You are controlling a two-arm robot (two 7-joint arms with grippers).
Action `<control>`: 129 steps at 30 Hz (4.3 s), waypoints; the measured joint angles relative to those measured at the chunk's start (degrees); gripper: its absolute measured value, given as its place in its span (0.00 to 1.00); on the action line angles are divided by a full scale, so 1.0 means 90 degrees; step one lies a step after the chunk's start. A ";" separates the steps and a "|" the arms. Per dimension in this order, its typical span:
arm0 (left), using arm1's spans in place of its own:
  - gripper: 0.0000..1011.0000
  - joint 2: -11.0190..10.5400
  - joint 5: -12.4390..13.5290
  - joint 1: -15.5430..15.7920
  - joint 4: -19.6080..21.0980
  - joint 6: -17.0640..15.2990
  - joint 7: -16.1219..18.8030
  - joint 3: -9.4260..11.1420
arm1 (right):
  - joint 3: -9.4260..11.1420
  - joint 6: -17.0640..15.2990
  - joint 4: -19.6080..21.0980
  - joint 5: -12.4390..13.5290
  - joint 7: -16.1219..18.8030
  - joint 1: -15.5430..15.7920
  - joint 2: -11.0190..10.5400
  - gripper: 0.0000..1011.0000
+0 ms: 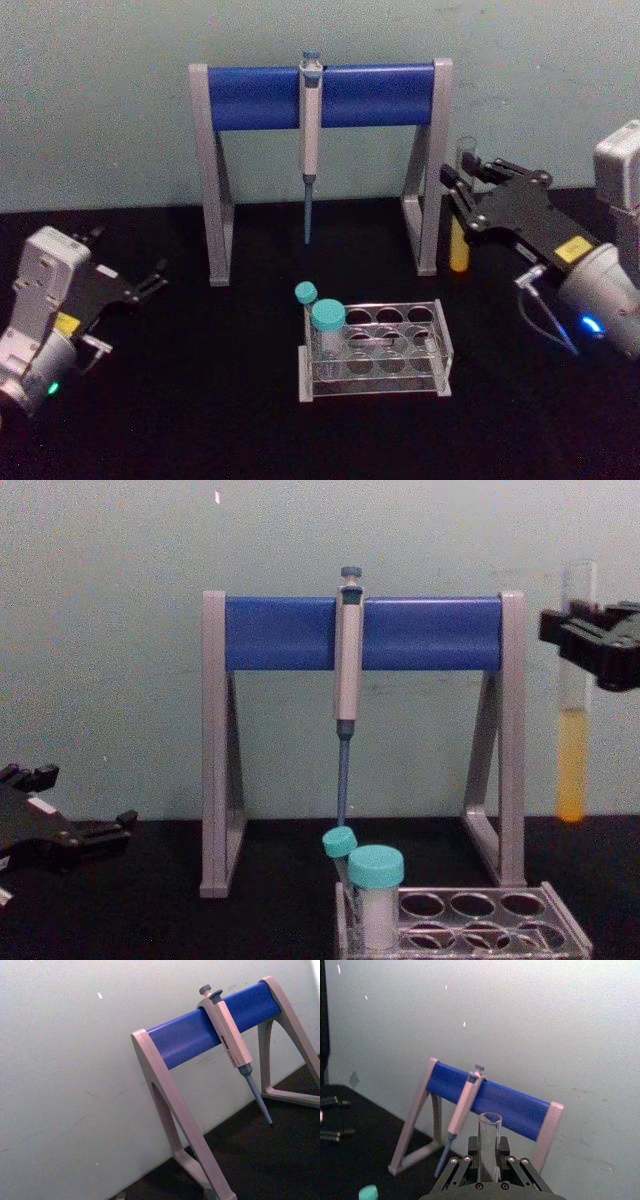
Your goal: Pick up the test tube from the test tube rack, shake it, then place it back into the test tube rack.
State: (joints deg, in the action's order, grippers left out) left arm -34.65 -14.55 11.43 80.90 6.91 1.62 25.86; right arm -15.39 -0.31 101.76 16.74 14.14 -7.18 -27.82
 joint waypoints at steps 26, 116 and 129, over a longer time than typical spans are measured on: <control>0.99 0.0000 0.0000 0.0000 0.0000 0.0000 0.0000 0.0000 | -0.0104 -0.0550 -0.0268 0.2301 0.2243 -0.0230 -0.0297 0.24; 0.99 0.0000 0.0000 0.0000 0.0000 0.0000 0.0000 0.0000 | -0.0472 0.0489 -0.0956 0.1662 0.1820 -0.0422 -0.0161 0.24; 0.99 0.0000 0.0000 0.0000 0.0000 0.0000 0.0000 0.0000 | -0.0627 0.0467 -0.1204 0.1321 0.1637 -0.0588 -0.0029 0.24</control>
State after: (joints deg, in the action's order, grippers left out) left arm -34.65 -14.55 11.43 80.90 6.91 1.62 25.86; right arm -21.03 3.89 90.93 28.63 28.87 -12.47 -28.09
